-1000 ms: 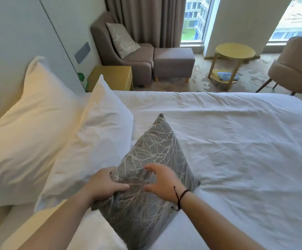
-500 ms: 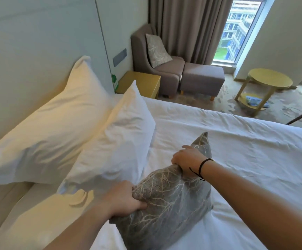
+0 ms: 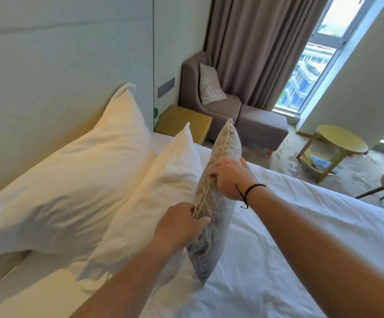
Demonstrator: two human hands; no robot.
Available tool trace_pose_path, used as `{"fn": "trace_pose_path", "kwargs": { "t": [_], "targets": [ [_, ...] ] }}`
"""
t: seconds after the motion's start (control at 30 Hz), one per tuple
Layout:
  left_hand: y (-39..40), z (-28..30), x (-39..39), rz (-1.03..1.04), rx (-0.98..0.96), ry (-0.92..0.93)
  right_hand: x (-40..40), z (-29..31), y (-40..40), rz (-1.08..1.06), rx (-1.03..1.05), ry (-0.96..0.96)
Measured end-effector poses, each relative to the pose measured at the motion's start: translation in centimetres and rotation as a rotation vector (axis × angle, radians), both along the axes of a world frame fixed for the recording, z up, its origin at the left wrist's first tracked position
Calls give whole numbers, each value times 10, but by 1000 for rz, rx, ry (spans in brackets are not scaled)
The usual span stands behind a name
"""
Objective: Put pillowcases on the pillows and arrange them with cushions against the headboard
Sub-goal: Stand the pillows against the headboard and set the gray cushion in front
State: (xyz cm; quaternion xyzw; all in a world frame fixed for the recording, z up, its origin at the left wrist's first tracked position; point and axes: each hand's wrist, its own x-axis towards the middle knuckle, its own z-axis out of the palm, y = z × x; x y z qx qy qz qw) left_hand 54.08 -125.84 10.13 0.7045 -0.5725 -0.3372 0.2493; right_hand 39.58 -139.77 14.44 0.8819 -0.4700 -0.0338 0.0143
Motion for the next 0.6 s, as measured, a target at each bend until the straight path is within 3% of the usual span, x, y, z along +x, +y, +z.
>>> {"fn": "trace_pose_path", "kwargs": {
  "t": [0.07, 0.13, 0.17, 0.27, 0.37, 0.5, 0.6],
  "targets": [
    [-4, -25, 19, -16, 86, 61, 23, -47, 16, -123, 345, 18],
    [2, -54, 43, -25, 147, 48, 43, -90, 36, -309, 616, -160],
    [6, -67, 57, -3, 153, 19, 54, -108, 45, -350, 657, -230],
    [14, -105, 110, 80, 110, -238, 91, -140, 61, -397, 630, -210],
    [17, -132, 157, 105, 189, -459, 110, -157, 62, -499, 604, -242],
    [30, -158, 188, 132, 316, -229, 110, -163, 62, -534, 622, -328],
    [38, -167, 194, 161, 276, -147, 111, -161, 64, -556, 612, -378]
  ]
}}
